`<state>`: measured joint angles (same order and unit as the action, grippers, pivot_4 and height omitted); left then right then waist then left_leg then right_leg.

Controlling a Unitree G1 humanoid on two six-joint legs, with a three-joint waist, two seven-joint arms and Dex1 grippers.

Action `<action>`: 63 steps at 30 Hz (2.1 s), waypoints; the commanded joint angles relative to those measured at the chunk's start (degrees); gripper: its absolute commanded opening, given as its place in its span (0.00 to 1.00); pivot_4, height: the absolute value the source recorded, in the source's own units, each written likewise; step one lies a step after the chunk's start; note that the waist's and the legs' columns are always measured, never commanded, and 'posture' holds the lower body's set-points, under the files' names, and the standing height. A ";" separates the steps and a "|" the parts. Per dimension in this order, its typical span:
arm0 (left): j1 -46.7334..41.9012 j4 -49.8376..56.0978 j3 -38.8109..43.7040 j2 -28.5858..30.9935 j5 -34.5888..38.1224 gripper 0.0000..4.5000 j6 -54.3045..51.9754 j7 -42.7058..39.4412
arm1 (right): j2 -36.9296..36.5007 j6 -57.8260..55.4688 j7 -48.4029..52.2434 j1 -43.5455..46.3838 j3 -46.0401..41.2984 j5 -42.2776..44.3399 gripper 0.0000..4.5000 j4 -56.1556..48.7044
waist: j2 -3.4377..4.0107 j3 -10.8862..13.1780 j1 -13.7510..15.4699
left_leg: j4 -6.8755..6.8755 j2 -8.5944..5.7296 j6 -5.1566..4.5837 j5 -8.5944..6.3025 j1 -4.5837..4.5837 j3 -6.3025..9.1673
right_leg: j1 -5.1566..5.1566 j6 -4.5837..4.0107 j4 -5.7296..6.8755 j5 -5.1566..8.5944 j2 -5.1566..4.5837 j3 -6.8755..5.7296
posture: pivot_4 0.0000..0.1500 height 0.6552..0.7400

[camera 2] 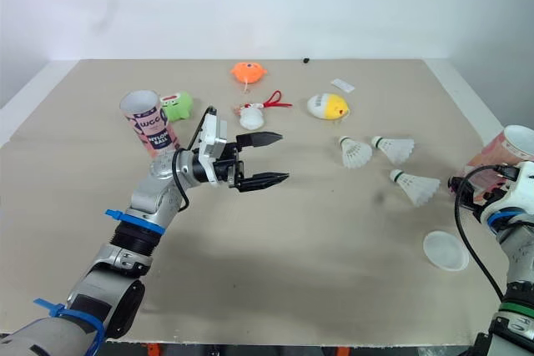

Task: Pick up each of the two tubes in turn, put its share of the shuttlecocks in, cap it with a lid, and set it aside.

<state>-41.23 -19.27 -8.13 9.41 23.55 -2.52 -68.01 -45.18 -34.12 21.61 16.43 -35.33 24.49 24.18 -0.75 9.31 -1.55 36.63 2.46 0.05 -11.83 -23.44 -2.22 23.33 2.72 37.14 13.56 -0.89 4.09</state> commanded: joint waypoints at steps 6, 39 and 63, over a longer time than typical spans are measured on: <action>-0.70 0.70 1.49 0.82 0.67 1.00 0.39 -0.64 | -3.87 -2.90 10.58 -7.63 -1.49 3.45 0.99 -8.18 | 0.00 0.00 0.03 | -0.02 0.01 -0.01 0.00 0.00 0.01 | 0.00 0.00 -0.01 0.00 0.01 0.00 | 1.00 1.00; 49.89 45.68 22.57 8.40 2.84 1.00 -13.11 37.03 | 11.05 -5.79 22.47 7.88 31.50 16.75 0.99 -45.55 | -0.85 0.26 -0.27 | -0.05 0.16 0.09 -0.04 -0.01 -0.01 | 0.07 -0.12 -0.03 0.09 -0.16 -0.03 | 1.00 1.00; 25.29 14.24 22.18 12.06 -5.72 1.00 -6.77 43.61 | 15.00 -2.74 14.92 0.76 32.25 10.62 0.99 -50.78 | -1.03 0.21 0.22 | -0.06 0.20 0.13 -0.06 -0.03 0.01 | 0.12 -0.20 -0.01 -0.02 0.04 -0.12 | 1.00 1.00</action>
<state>-14.24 -4.36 13.88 20.52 18.55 -11.07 -23.79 -29.82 -37.45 37.07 17.38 -0.93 34.56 -23.82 -1.78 9.53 -1.33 36.56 2.65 0.18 -11.89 -23.47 -2.23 23.43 2.54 37.12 13.54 -0.88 4.00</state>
